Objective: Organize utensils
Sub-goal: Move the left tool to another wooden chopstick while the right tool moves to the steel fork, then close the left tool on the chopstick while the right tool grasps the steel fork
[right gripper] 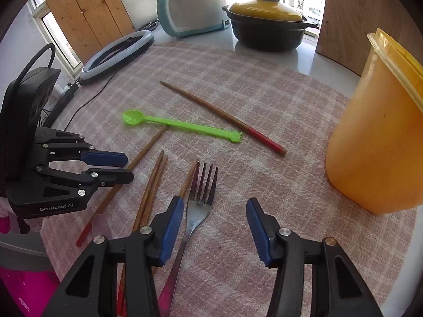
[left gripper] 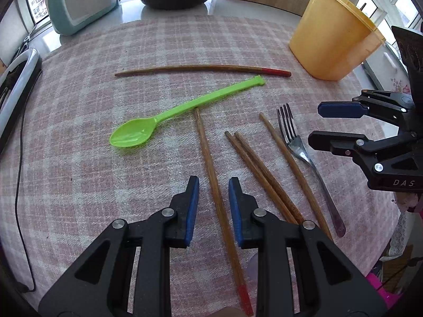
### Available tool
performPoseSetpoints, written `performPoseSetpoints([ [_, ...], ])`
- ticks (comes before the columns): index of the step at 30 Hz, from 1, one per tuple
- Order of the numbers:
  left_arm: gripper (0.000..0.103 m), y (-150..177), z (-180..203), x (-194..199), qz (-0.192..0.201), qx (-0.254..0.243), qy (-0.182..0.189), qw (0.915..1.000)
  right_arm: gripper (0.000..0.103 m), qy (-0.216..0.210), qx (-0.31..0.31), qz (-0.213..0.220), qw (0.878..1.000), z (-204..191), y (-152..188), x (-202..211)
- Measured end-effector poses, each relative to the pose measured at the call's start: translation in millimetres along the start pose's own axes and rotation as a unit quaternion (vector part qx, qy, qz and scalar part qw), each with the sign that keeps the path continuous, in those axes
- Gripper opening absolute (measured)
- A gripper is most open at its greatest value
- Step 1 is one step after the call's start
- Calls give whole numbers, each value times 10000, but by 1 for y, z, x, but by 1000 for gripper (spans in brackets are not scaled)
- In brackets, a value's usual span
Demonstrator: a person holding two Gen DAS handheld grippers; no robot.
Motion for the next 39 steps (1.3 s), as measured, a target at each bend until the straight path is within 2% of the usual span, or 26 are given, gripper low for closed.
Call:
performPoseSetpoints([
  [6, 22, 1, 7, -4, 63, -260, -268, 9993, 51, 48, 227, -167, 9996, -8, -12, -21],
  [8, 16, 1, 8, -4, 97, -351, -396, 9986, 47, 48, 258, -218, 9994, -8, -13, -26],
  [13, 11, 2, 10, -4, 150, -558, -488, 9971, 44, 106, 336, -179, 9992, -10, -18, -30],
  [15, 9, 2, 10, -3, 154, -532, -458, 9974, 41, 142, 408, -165, 9989, -13, -19, -30],
  [20, 7, 2, 1, 1, 141, -338, -281, 9989, 27, 175, 498, -147, 9985, -19, -20, -30],
  [30, 4, 4, -8, 6, 156, -61, -85, 9998, 20, -5, 270, -114, 9996, -16, -18, -24],
  [31, 4, 4, -7, 6, 157, -57, -83, 9998, 18, 5, 266, -100, 9996, -17, -17, -22],
  [32, 4, 4, -8, 6, 158, -52, -78, 9998, 11, 12, 261, -74, 9996, -17, -17, -20],
  [35, 4, 5, -7, 6, 163, -46, -70, 9998, 6, 36, 275, -32, 9996, -19, -18, -15],
  [39, 4, 5, -6, 6, 169, -59, -87, 9998, 6, 25, 246, -58, 9997, -20, -19, -15],
])
Point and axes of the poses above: each gripper's, at about its wrist camera, not at the fingertips, and x roughly against the way its jaws point, z to its right, y to its underside, the point moved 1 cm from there along -x, roughly the way its jaws point, and after that the axes turned 10 degrees about y, right-handed, at the moved point
